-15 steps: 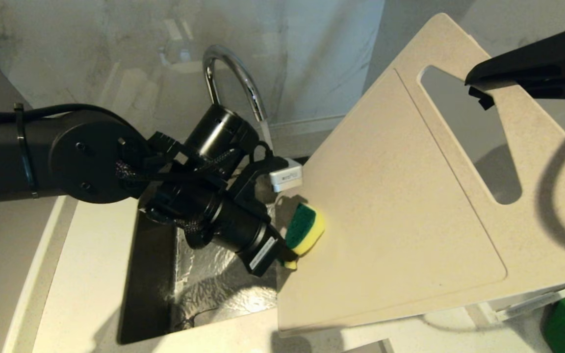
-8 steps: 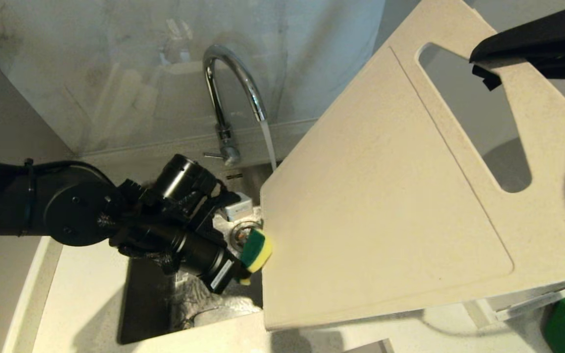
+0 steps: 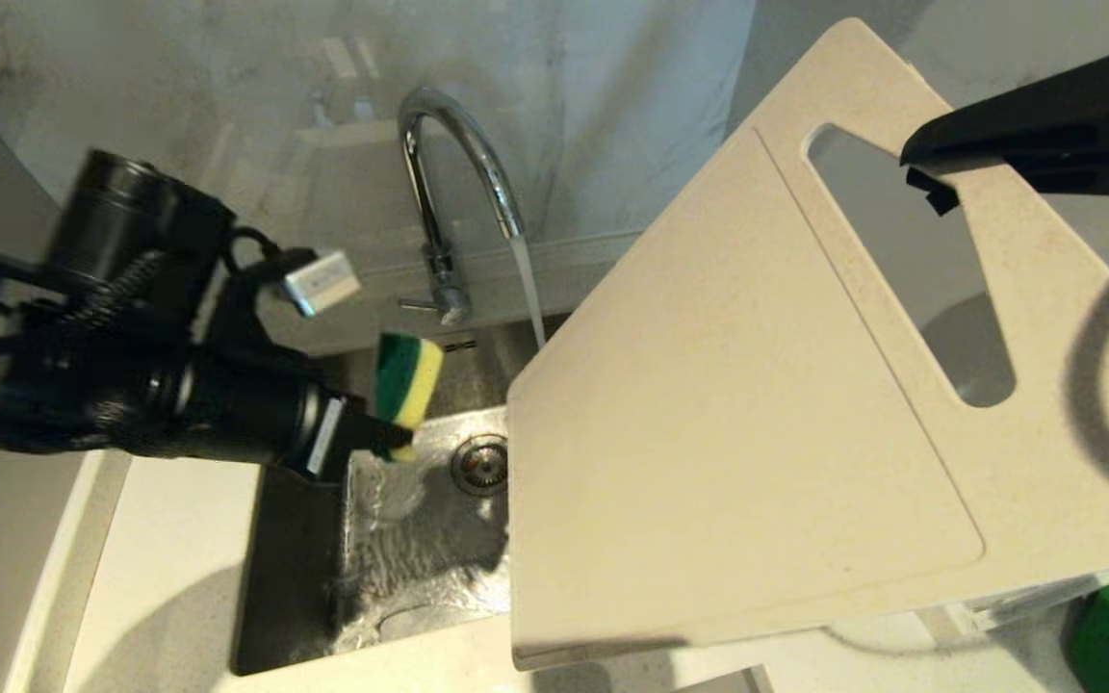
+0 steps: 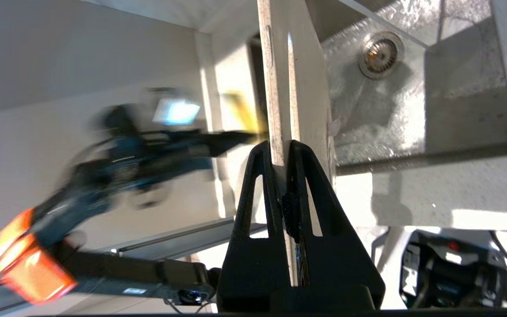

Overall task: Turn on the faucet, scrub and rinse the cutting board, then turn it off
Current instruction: Scrub the cutting board underwater

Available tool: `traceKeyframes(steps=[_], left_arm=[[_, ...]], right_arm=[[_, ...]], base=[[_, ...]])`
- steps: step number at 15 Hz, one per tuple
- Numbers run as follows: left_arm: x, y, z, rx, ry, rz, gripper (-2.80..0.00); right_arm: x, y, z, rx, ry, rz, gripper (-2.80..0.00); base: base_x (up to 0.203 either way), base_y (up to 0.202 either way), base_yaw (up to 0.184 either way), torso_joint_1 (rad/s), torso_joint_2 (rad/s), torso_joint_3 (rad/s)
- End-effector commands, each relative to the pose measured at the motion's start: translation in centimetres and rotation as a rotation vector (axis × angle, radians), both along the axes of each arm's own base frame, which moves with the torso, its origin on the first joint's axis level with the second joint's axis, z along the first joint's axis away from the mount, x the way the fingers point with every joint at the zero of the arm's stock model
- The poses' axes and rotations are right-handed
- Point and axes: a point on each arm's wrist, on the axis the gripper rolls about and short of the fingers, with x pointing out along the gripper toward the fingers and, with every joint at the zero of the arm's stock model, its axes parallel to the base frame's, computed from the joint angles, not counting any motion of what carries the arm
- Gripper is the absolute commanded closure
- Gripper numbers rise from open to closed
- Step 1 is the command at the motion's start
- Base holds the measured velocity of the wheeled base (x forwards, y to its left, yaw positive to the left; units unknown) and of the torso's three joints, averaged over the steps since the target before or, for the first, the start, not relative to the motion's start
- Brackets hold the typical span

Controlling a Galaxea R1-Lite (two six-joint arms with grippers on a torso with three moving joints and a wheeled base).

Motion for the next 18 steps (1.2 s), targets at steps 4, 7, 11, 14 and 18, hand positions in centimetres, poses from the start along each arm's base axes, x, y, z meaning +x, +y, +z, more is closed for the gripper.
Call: traceKeyframes(steps=[4, 7, 11, 14, 18], left_arm=[[-7.6, 6.2, 8.6, -0.076, -0.300, 0.276, 0.00], [-8.6, 7.2, 9.3, -0.110, -0.328, 0.431, 0.00], [-8.8, 7.3, 9.2, -0.111, -0.329, 0.431, 0.00], [-8.4, 6.9, 9.0, -0.101, -0.317, 0.418, 0.00], [-8.6, 5.3, 8.4, -0.059, -0.311, 0.314, 0.00]], right_arm=[[-0.2, -0.1, -0.6, -0.010, 0.021, -0.018, 0.00], [-0.1, -0.2, -1.0, -0.027, 0.031, -0.071, 0.00], [-0.3, -0.3, -1.2, -0.027, 0.039, -0.074, 0.00], [0.8, 0.1, -1.4, -0.026, 0.036, -0.075, 0.00], [4.5, 1.5, -1.7, -0.021, 0.014, -0.078, 0.00]], base=[[0.000, 0.000, 0.000, 0.000, 0.00, 0.000], [0.000, 0.000, 0.000, 0.000, 0.00, 0.000], [0.000, 0.000, 0.000, 0.000, 0.00, 0.000], [0.000, 0.000, 0.000, 0.000, 0.00, 0.000], [0.000, 0.000, 0.000, 0.000, 0.00, 0.000]])
